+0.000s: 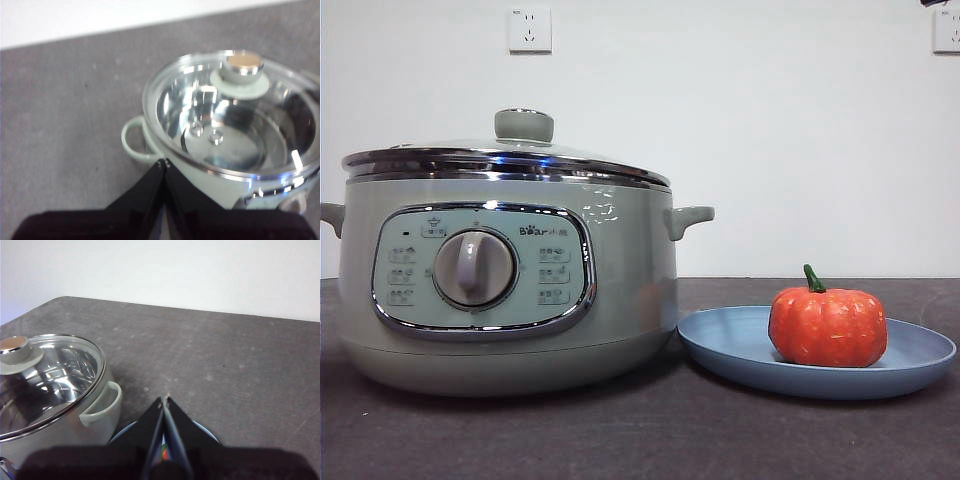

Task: Take the pumpkin out from the steamer,put the pumpkin in the blue plate,close the lid

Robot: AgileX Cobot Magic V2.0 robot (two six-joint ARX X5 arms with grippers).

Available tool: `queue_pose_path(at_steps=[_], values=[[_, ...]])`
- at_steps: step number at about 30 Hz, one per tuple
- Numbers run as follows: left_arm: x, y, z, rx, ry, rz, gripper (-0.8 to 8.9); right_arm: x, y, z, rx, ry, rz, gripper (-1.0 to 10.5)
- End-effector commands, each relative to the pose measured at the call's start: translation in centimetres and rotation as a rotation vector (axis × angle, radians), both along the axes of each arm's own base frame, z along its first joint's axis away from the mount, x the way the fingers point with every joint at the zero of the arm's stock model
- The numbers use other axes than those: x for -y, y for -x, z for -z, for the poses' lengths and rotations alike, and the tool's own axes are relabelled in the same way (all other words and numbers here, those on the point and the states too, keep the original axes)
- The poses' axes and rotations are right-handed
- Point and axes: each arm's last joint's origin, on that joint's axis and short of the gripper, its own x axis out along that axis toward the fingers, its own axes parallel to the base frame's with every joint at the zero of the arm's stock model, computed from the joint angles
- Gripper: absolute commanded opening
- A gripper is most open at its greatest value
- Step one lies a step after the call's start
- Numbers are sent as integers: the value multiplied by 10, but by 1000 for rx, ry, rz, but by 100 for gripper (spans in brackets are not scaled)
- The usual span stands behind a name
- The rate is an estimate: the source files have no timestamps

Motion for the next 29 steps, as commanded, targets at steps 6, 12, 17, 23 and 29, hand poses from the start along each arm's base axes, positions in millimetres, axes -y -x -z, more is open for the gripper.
queue_pose_path(at_steps=[6, 12, 17, 23, 29], values=[[0, 1, 4, -32, 2, 4, -3, 0, 0, 3, -13, -6, 4, 1], [0, 1, 4, -31, 3, 6, -3, 0, 0, 3, -13, -5, 4, 1], [-13, 13, 1, 50, -30, -56, -3, 0, 0, 3, -13, -6, 4, 1], [-26, 17, 7, 261, 64, -182, -3, 0, 0, 3, -17, -4, 4, 2], [-31, 4, 51, 360, 81, -206, -3, 0, 1, 6, -41, 9, 5, 2]])
